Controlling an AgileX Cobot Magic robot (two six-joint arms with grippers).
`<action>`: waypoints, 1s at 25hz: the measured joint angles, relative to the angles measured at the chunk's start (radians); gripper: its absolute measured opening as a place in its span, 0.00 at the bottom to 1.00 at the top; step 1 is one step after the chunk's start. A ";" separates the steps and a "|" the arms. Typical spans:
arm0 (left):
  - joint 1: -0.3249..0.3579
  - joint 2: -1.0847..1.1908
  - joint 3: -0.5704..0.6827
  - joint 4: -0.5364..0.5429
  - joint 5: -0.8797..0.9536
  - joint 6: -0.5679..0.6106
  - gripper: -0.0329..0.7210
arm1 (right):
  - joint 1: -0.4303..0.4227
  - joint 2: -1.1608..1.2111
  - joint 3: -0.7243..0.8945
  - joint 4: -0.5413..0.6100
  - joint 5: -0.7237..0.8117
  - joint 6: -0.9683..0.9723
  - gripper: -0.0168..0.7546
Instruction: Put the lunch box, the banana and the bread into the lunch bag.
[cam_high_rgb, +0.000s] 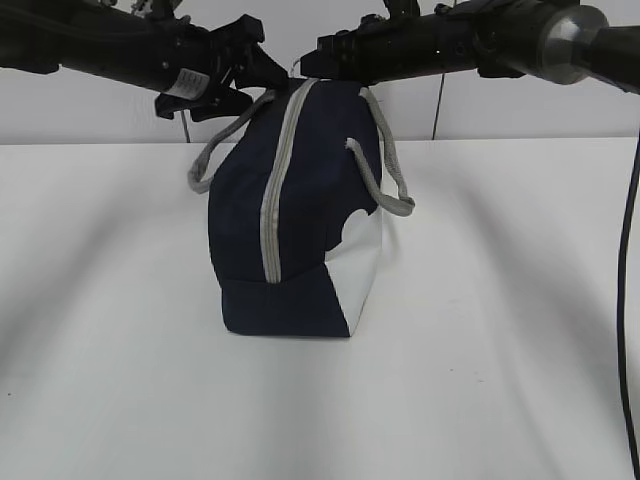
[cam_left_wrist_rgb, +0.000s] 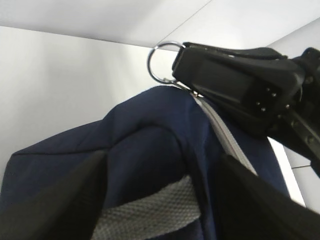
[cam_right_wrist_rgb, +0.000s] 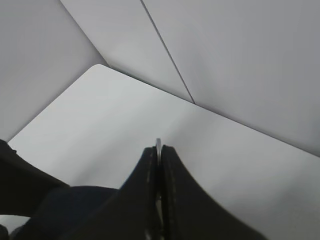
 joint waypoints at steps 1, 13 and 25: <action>-0.004 0.000 0.000 -0.001 -0.004 0.000 0.65 | 0.000 0.000 0.000 0.000 0.000 0.000 0.00; -0.028 0.000 0.000 -0.007 -0.016 0.004 0.36 | 0.000 0.000 0.000 -0.002 -0.004 0.001 0.00; -0.032 0.001 0.000 0.012 -0.024 0.023 0.07 | -0.005 0.000 0.000 -0.002 -0.004 0.002 0.00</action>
